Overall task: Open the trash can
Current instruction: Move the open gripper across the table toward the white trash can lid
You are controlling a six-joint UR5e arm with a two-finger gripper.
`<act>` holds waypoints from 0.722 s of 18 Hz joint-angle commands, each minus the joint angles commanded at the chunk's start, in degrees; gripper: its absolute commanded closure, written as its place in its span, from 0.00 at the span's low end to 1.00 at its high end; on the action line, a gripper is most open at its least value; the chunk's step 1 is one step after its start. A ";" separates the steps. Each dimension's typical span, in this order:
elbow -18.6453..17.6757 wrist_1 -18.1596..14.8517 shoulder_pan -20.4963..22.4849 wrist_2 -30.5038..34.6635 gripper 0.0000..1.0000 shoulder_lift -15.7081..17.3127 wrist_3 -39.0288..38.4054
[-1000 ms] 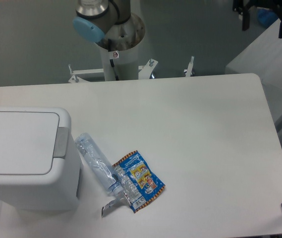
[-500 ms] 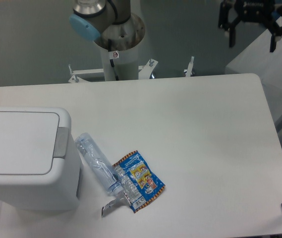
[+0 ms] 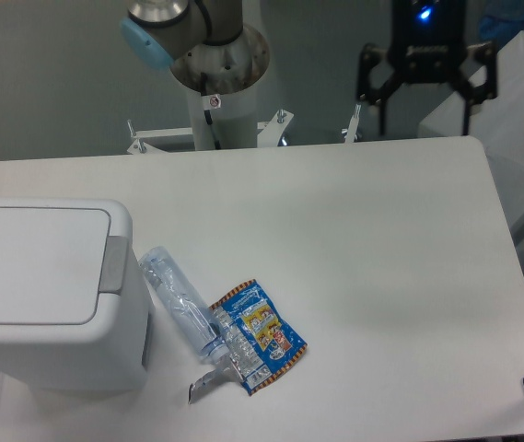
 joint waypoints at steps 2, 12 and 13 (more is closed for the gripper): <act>0.00 0.00 -2.55 0.09 0.00 -0.52 -6.93; -2.55 12.56 -14.50 -0.17 0.00 -3.42 -38.58; -2.64 12.66 -15.38 -0.17 0.00 -3.95 -41.30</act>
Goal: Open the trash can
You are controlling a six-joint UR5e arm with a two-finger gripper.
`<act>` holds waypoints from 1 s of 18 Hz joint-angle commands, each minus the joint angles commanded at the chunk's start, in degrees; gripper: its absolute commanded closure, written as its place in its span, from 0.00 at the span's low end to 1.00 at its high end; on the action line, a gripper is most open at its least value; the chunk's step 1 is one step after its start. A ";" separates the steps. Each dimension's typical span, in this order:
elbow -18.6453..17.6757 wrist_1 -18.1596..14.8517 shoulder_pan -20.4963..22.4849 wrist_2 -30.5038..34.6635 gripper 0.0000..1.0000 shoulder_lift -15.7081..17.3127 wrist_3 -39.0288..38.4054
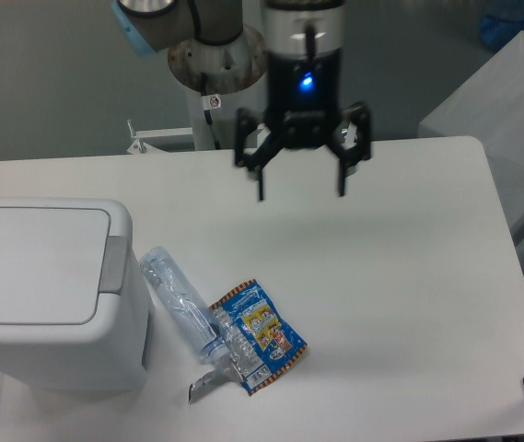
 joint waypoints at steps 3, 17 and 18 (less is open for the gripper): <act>-0.09 0.00 -2.90 -0.09 0.00 -1.49 -4.32; -1.94 -0.09 -7.83 -0.26 0.00 -3.08 -15.40; -1.93 0.00 -7.83 -0.26 0.00 -3.08 -16.89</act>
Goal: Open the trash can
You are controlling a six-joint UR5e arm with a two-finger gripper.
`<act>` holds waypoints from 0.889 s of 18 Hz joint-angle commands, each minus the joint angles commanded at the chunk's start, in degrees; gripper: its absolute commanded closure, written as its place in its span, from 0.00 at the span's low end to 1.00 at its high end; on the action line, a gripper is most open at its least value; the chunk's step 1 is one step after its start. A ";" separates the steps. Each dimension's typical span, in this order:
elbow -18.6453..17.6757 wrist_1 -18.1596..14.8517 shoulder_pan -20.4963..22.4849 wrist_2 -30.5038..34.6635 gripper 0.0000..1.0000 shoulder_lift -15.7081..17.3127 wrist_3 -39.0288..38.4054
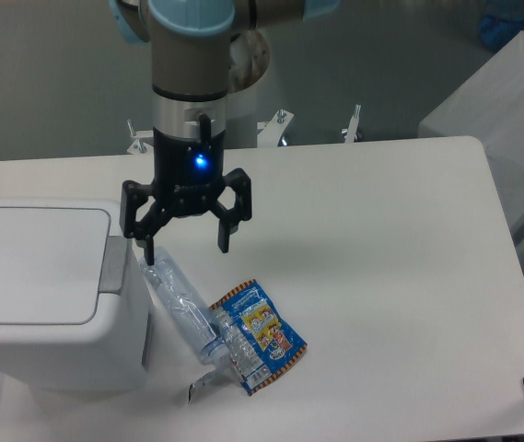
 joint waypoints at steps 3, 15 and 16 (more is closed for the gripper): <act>-0.09 0.00 -0.09 0.09 0.00 0.00 -1.33; -0.35 0.00 -0.52 -0.09 0.00 -0.35 -2.38; -0.35 0.00 -0.88 0.09 0.00 -0.44 -3.61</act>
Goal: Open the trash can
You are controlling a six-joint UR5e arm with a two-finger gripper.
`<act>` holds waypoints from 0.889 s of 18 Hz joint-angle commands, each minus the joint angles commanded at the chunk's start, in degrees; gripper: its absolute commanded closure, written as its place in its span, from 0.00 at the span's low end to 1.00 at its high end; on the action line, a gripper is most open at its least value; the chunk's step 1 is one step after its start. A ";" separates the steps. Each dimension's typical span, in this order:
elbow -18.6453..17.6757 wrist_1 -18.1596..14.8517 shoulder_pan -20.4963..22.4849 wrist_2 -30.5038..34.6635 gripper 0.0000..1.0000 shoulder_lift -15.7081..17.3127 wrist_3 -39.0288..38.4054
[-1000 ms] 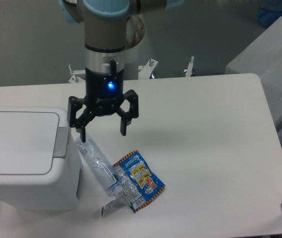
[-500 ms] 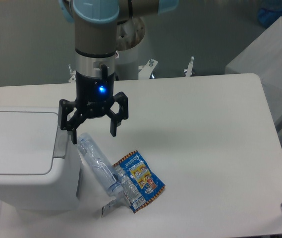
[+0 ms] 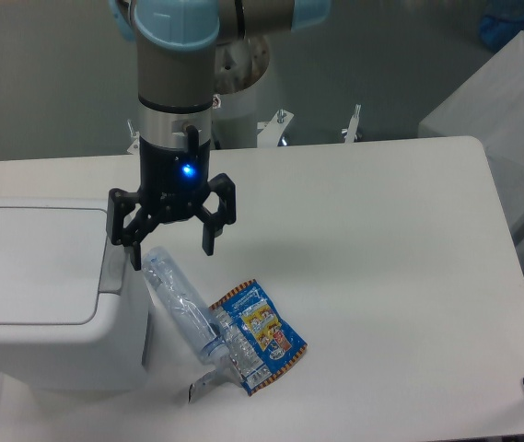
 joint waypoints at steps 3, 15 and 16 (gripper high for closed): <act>0.00 0.00 -0.18 0.00 0.00 -0.26 -1.07; 0.00 -0.09 -0.88 0.18 0.00 -0.88 -1.59; 0.00 0.00 -0.88 0.18 0.00 -0.88 -1.59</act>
